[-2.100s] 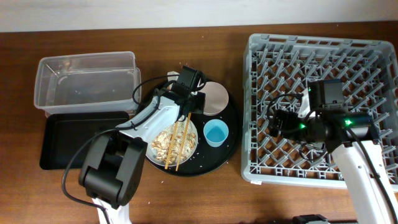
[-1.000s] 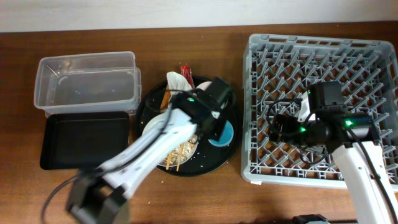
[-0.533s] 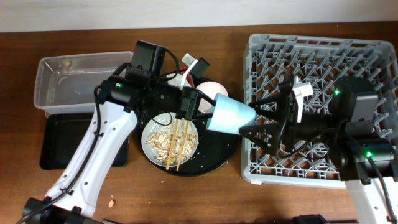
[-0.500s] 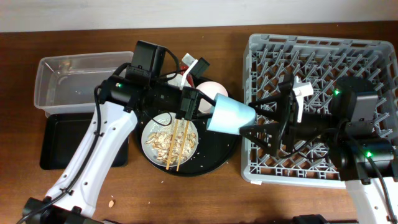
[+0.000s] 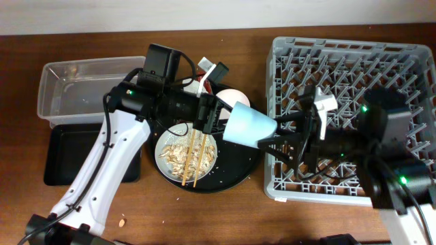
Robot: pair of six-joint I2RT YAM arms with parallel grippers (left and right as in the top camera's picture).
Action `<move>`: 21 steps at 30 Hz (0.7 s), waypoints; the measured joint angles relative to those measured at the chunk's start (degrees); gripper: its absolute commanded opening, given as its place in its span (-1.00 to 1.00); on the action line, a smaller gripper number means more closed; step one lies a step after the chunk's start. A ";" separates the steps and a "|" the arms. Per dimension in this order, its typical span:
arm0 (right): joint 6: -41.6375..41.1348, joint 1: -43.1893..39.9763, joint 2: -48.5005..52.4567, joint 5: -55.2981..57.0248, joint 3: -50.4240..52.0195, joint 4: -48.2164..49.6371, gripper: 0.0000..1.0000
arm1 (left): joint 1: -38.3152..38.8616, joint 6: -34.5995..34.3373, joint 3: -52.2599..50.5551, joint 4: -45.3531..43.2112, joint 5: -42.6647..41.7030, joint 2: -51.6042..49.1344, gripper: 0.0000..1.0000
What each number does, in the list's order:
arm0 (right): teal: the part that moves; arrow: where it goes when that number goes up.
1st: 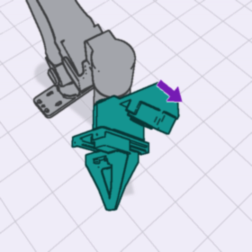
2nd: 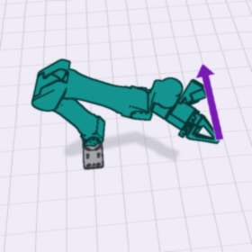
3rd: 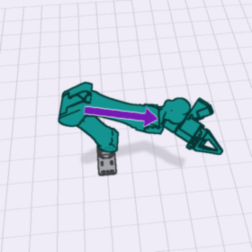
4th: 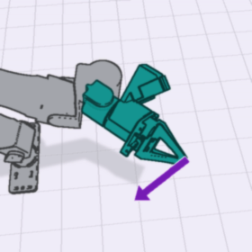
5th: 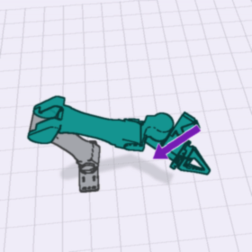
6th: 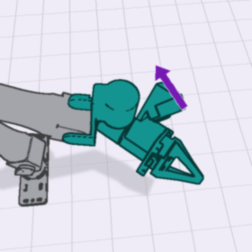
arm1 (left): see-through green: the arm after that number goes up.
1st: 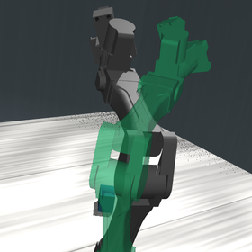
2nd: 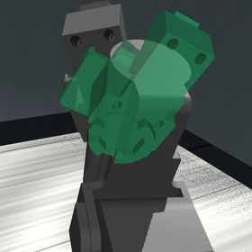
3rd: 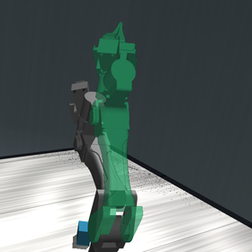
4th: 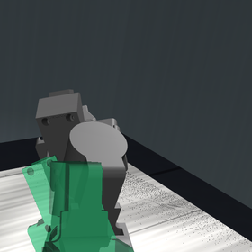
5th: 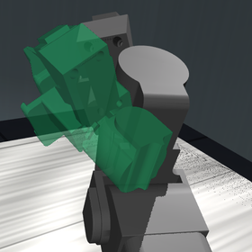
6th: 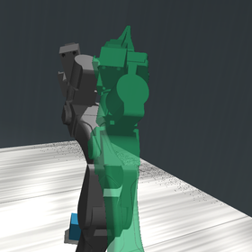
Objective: Sort waste into correct bins and load items into the dishwasher rack
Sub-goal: 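Lower the blue cup into the dish rack with the right gripper and release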
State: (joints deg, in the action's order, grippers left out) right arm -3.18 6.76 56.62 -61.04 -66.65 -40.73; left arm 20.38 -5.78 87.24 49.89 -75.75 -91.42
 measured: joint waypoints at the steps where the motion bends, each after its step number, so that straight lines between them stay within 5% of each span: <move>1: -2.91 -1.20 -2.69 6.19 -0.07 -3.87 0.05 | -0.31 -0.02 0.00 -0.02 2.60 0.00 0.98; 9: -18.03 -24.65 -3.89 54.38 -0.44 -30.47 0.06 | -5.57 0.00 -0.02 0.20 13.49 -0.09 0.98; 14: -20.52 -34.36 9.46 62.34 -0.42 -30.99 0.13 | -6.10 0.02 -0.02 0.44 14.14 -0.09 0.99; 17: -20.83 -34.60 19.30 61.96 -0.42 -26.47 0.72 | -6.10 0.02 -0.02 1.33 14.73 -0.07 0.99; 21: -18.58 -34.75 24.00 55.87 -0.81 -28.11 0.81 | -6.10 0.00 -0.02 2.95 16.50 -0.07 0.98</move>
State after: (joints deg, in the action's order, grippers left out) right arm -21.76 -27.99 80.62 -5.17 -67.46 -68.84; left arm 14.28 -5.78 87.22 52.84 -59.24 -91.48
